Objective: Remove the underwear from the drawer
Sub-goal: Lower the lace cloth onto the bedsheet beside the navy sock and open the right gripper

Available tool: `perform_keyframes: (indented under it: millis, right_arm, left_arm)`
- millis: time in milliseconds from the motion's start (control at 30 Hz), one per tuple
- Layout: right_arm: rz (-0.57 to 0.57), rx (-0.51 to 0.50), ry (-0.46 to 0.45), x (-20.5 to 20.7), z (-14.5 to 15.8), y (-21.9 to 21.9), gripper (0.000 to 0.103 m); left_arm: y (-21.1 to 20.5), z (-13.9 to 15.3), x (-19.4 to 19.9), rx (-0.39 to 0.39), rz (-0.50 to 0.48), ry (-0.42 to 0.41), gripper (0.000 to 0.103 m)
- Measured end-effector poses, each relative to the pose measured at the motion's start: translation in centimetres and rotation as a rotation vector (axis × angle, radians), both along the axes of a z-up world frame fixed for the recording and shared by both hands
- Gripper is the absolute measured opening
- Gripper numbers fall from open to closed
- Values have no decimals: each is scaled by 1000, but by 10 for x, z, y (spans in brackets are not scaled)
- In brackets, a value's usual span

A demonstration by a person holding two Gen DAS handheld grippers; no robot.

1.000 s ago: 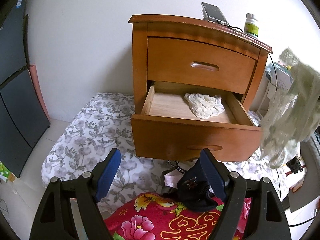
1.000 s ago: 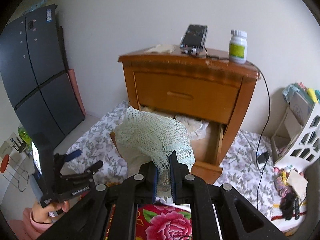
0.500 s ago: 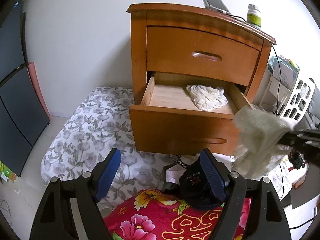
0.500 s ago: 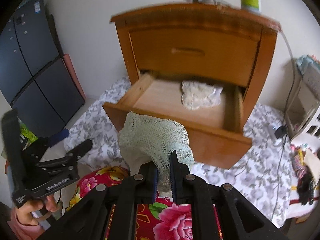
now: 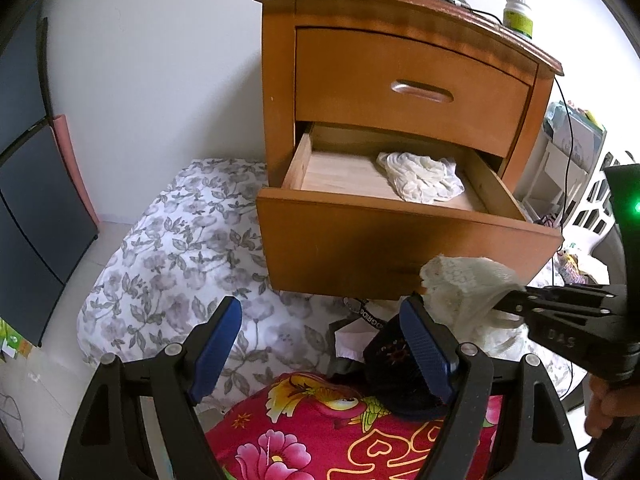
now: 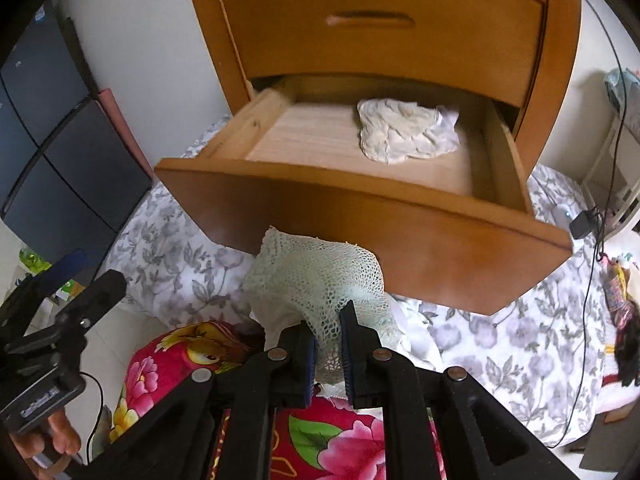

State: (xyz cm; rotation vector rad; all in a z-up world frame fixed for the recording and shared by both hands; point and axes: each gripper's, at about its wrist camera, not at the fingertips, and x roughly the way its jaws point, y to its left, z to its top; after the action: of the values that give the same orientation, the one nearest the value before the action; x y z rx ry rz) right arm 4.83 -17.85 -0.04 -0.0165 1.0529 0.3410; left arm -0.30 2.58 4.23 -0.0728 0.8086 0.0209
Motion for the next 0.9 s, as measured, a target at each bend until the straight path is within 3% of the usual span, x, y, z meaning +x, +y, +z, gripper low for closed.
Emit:
perform_keyframes:
  millis: [500, 833, 900]
  right_arm:
    - [-40, 10, 102, 1, -56, 9, 14]
    - [-82, 12, 128, -7, -64, 4, 14]
    - [-95, 15, 127, -9, -62, 0, 23]
  left_arm:
    - [-2, -8, 4, 6, -8, 28, 82]
    - [-6, -12, 5, 11, -22, 38, 82]
    - [-6, -12, 5, 11, -22, 40, 82]
